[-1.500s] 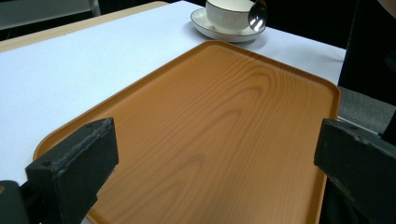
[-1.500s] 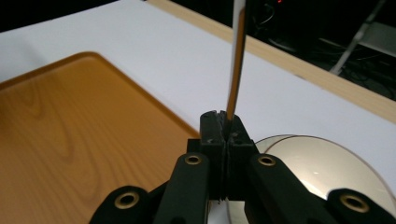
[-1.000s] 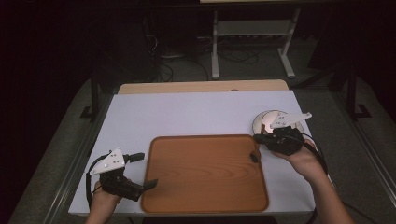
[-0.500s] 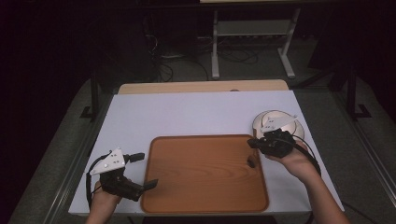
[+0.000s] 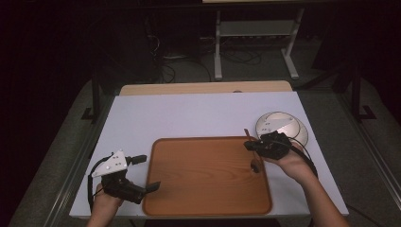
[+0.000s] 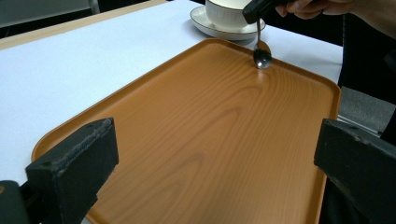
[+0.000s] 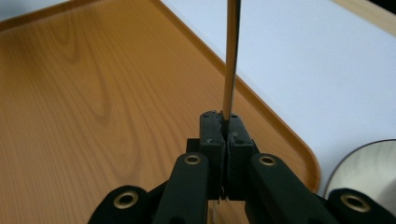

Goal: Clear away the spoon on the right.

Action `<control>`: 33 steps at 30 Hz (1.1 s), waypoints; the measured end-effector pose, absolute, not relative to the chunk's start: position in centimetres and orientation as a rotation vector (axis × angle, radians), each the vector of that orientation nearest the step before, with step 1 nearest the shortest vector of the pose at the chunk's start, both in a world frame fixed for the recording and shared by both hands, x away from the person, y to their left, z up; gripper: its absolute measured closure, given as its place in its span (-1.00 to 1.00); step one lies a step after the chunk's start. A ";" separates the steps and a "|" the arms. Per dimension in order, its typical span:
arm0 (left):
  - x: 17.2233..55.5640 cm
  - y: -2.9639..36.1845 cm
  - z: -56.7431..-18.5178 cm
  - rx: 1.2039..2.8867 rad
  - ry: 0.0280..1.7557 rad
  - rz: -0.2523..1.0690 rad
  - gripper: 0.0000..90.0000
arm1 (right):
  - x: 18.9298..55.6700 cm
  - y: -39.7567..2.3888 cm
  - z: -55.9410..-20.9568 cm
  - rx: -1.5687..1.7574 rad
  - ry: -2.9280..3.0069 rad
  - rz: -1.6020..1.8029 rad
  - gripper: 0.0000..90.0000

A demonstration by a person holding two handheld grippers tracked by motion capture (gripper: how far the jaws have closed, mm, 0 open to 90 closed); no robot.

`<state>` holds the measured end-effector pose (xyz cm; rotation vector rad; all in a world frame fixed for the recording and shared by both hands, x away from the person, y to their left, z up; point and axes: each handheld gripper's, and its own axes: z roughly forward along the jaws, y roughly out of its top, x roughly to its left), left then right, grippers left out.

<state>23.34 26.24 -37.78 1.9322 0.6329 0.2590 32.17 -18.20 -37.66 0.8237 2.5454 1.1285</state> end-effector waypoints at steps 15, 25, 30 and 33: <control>23.4 26.2 -37.8 1.935 0.633 0.257 -1.00 | 32.1 -15.7 -39.4 0.760 2.649 1.050 0.94; 23.4 26.2 -37.8 1.936 0.633 0.256 -1.00 | 32.2 -14.6 -40.6 0.739 2.708 0.995 0.92; 23.3 26.2 -37.8 1.937 0.631 0.258 -1.00 | 32.3 -14.1 -41.3 0.715 2.743 0.965 0.92; 23.4 26.2 -37.8 1.938 0.632 0.257 -1.00 | 32.2 -13.7 -41.6 0.706 2.764 0.948 0.90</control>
